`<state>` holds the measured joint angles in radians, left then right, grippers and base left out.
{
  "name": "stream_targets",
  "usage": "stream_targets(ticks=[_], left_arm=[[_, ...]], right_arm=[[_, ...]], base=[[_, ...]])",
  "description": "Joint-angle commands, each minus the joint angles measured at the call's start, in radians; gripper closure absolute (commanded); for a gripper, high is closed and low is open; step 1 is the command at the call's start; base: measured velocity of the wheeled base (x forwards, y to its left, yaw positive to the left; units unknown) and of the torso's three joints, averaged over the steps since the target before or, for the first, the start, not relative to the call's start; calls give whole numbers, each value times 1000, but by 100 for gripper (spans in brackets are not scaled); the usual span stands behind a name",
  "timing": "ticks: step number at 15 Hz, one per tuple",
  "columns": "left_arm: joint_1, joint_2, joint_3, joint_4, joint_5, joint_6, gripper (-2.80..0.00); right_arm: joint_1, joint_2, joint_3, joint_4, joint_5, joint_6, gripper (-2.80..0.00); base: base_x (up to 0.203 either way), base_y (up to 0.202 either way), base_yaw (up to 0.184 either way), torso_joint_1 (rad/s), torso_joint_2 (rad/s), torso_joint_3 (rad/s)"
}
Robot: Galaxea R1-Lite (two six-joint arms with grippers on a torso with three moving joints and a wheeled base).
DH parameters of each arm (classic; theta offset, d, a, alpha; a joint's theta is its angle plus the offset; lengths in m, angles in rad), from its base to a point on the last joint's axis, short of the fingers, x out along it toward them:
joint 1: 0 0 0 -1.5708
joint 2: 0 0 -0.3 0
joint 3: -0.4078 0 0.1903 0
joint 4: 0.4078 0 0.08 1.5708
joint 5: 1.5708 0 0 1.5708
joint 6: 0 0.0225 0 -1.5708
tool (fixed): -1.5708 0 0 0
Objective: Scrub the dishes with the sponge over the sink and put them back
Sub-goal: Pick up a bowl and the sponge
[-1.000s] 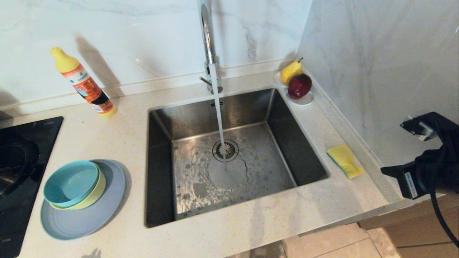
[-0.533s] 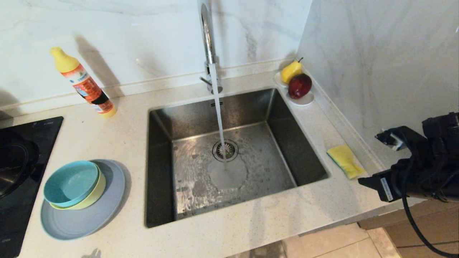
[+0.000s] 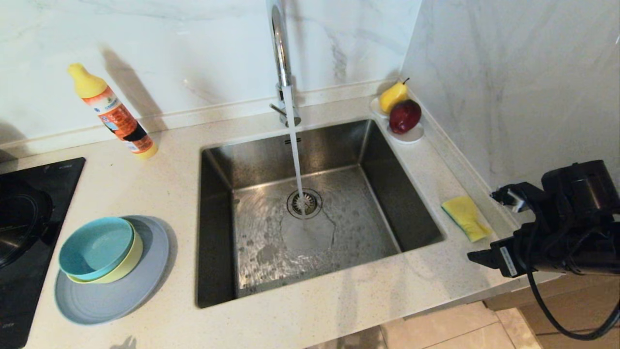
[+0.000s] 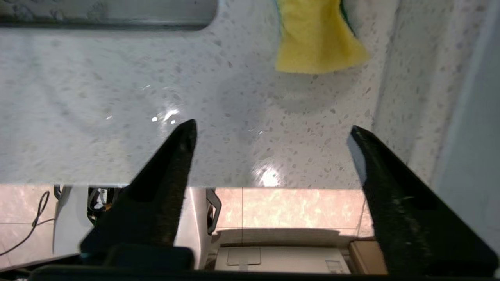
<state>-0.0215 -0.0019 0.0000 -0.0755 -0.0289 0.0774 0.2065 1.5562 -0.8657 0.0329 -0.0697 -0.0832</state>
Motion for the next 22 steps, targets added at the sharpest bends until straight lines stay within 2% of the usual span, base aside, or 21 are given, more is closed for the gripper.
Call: stream_targets(ticks=[1, 4, 7, 12, 22], left_arm=[[0, 0, 34, -1, 0, 1, 0], [0, 0, 34, -1, 0, 1, 0], [0, 0, 34, -1, 0, 1, 0], [0, 0, 34, -1, 0, 1, 0], [0, 0, 34, -1, 0, 1, 0]], right_arm=[[-25, 54, 1, -56, 3, -2, -280], [-44, 102, 3, -165, 7, -10, -280], [-44, 113, -15, -168, 50, -13, -280], [-43, 129, -54, -167, 71, -17, -280], [-42, 147, -78, -166, 82, -32, -280]], base=[[0, 0, 0, 0, 0, 0], [0, 0, 0, 0, 0, 0], [0, 0, 0, 0, 0, 0], [0, 0, 0, 0, 0, 0], [0, 0, 0, 0, 0, 0]])
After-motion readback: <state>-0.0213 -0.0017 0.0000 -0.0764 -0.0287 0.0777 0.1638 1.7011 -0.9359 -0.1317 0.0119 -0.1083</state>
